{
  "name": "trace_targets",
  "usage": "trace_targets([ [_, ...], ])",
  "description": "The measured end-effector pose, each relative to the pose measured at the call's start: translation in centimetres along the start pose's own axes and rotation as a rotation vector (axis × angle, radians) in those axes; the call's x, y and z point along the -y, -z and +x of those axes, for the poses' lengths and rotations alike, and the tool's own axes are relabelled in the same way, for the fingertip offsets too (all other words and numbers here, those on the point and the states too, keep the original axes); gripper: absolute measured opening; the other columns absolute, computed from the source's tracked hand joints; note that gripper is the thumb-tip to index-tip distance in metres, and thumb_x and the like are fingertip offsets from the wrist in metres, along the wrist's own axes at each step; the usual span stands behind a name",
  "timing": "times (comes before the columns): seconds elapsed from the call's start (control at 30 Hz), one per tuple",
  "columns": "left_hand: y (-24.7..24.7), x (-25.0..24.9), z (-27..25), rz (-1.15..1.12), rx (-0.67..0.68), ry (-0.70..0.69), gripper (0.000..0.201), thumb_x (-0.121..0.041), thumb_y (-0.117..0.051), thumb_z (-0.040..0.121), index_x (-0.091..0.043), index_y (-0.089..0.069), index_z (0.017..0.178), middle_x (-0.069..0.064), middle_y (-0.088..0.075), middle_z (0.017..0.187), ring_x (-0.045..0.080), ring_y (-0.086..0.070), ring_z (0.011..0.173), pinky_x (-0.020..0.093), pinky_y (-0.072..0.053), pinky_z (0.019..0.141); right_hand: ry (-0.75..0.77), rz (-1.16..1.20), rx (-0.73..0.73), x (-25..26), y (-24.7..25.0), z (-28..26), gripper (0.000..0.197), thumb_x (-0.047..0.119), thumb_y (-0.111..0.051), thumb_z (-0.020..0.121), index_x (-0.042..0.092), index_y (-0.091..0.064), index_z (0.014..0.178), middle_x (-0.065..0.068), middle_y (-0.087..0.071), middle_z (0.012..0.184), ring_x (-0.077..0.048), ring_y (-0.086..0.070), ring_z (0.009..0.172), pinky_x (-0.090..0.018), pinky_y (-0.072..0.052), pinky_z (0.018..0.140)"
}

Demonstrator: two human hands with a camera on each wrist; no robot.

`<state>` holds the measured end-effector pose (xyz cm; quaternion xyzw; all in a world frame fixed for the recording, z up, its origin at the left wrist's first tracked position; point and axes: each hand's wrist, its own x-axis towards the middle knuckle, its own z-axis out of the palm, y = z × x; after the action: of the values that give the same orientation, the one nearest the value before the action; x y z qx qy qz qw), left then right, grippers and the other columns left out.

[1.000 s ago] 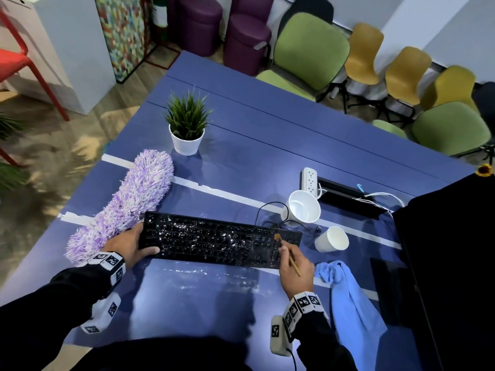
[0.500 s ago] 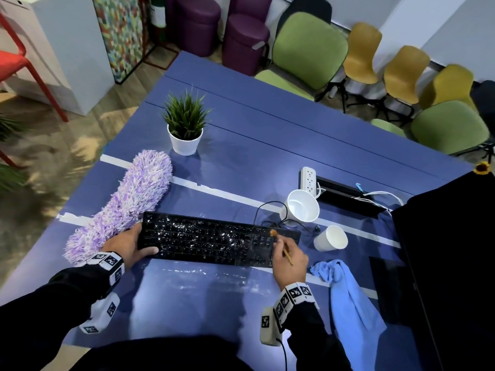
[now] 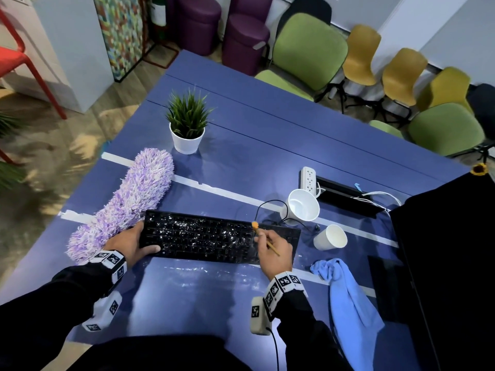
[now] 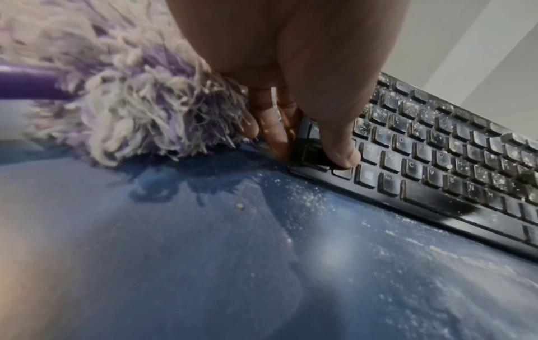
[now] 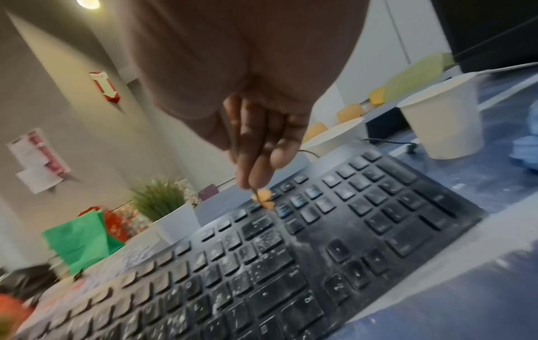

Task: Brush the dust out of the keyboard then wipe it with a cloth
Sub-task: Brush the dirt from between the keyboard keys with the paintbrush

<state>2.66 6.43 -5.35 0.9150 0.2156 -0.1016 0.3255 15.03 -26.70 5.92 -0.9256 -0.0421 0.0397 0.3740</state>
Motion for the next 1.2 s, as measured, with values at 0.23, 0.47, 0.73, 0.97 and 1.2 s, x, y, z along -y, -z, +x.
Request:
trace_targets([
  [0.23,-0.1,-0.2,-0.2,0.028,-0.018,0.016,0.075,-0.052,-0.07,0.073,-0.021,-0.035,0.132,0.011,-0.066,0.11,0.031,-0.063,0.101,0.038,-0.049,0.083,-0.191,0.026,-0.295,-0.9,1.2,0.1,0.023,0.02,-0.052,0.094,0.014,-0.072,0.101,-0.014,-0.07,0.072,-0.022,-0.057,0.059,-0.029,-0.054,0.068],
  [0.47,0.1,-0.3,-0.1,0.022,-0.011,-0.018,0.074,-0.049,-0.071,0.075,-0.017,-0.036,0.132,0.013,-0.066,0.111,0.032,-0.062,0.102,0.038,-0.047,0.084,-0.057,0.153,-0.051,-1.1,-0.8,-1.5,0.018,0.021,-0.057,0.092,0.024,-0.074,0.096,0.006,-0.075,0.078,0.0,-0.069,0.072,-0.017,-0.054,0.071],
  [0.73,0.5,-0.3,0.1,0.057,0.021,-0.036,0.086,-0.052,-0.071,0.073,-0.018,-0.028,0.139,0.012,-0.064,0.116,0.032,-0.061,0.105,0.038,-0.047,0.089,-0.17,-0.06,0.043,-3.2,-1.9,-4.5,0.018,0.021,-0.055,0.094,0.021,-0.073,0.093,0.002,-0.07,0.069,-0.004,-0.061,0.059,-0.015,-0.042,0.055],
  [0.97,0.5,-0.2,0.1,0.09,0.021,-0.04,0.087,-0.055,-0.07,0.071,-0.021,-0.026,0.139,0.011,-0.064,0.117,0.032,-0.062,0.104,0.039,-0.048,0.088,-0.219,0.002,-0.176,-2.4,-1.8,-4.3,0.018,0.019,-0.052,0.096,0.021,-0.069,0.094,0.004,-0.063,0.069,-0.005,-0.056,0.057,-0.018,-0.042,0.061],
  [1.2,0.0,-0.2,-0.2,0.117,-0.005,-0.02,0.093,-0.056,-0.069,0.072,-0.021,-0.02,0.143,0.015,-0.063,0.119,0.034,-0.061,0.105,0.042,-0.048,0.09,-0.137,0.038,-0.089,-3.7,-1.3,-4.5,0.019,0.02,-0.055,0.094,0.021,-0.072,0.101,0.002,-0.069,0.076,-0.012,-0.064,0.07,-0.017,-0.047,0.069],
])
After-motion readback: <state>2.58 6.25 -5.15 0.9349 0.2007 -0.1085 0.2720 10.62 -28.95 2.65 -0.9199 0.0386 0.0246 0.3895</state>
